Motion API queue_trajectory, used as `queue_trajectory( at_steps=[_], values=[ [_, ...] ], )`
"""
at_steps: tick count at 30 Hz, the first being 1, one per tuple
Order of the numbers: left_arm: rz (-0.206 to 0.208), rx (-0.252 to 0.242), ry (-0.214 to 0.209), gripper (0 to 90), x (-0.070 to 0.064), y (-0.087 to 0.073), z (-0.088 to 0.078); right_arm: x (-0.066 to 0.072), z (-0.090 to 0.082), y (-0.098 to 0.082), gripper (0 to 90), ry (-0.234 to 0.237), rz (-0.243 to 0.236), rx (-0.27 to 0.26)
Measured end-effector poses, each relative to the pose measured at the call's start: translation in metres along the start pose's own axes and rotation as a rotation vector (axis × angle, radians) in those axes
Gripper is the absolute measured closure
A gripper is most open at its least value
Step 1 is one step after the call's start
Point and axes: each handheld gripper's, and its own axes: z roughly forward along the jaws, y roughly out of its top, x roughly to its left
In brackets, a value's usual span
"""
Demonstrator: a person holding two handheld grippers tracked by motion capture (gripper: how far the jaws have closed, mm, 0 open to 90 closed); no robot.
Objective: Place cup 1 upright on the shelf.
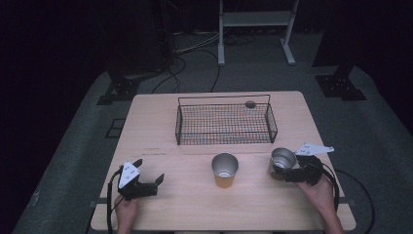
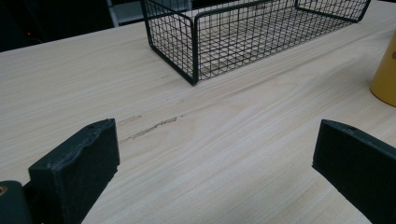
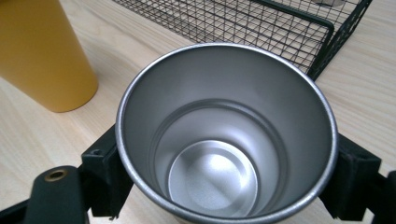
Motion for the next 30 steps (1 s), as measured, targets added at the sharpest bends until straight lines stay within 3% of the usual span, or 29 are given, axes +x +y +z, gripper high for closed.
queue_trajectory(
  at_steps=[9,18,30],
  values=[
    [-0.001,-0.001,0.0,0.0,0.0,0.0,0.0,0.005,-0.005,0.009,17.6,0.042,-0.019,0.009],
    [-0.001,-0.002,-0.001,0.0,0.0,0.0,0.0,0.003,-0.009,0.017,17.6,0.088,-0.007,0.011],
    [-0.001,-0.002,-0.001,0.0,0.0,0.0,0.0,0.004,-0.017,0.036,17.6,0.108,-0.034,0.016]
  ],
)
